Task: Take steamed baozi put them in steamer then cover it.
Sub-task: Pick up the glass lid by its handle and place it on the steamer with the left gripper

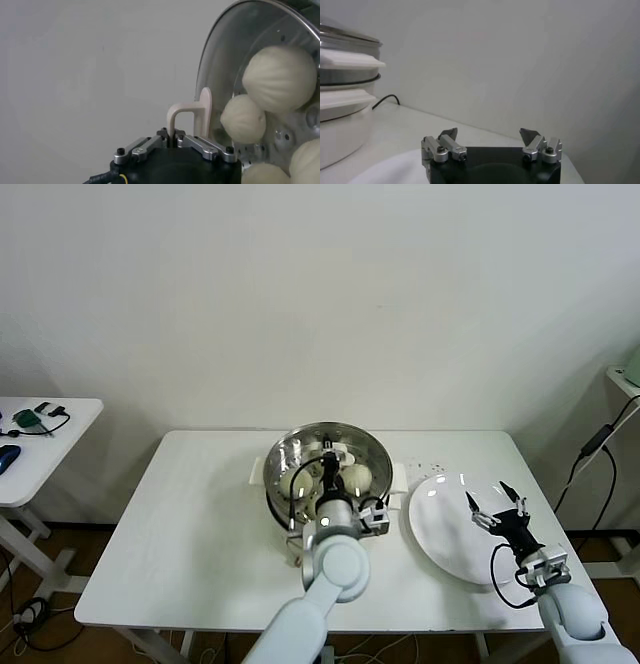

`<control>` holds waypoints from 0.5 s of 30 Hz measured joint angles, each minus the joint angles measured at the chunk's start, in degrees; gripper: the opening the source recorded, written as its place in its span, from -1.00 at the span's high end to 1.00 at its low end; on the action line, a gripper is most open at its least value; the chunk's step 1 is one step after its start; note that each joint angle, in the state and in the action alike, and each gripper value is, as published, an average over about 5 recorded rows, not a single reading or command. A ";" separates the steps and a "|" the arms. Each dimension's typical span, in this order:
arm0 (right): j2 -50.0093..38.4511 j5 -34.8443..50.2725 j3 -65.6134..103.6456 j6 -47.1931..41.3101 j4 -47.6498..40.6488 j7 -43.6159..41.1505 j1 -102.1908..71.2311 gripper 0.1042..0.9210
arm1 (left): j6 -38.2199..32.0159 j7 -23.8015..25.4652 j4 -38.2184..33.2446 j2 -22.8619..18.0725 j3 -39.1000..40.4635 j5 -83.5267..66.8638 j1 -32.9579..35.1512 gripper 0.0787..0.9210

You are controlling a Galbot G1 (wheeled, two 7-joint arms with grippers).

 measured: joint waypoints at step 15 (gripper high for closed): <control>-0.09 -0.18 0.48 0.14 0.01 -0.47 -0.02 -0.76 | 0.01 -2.14 1.29 0.02 0.12 -1.51 0.31 0.84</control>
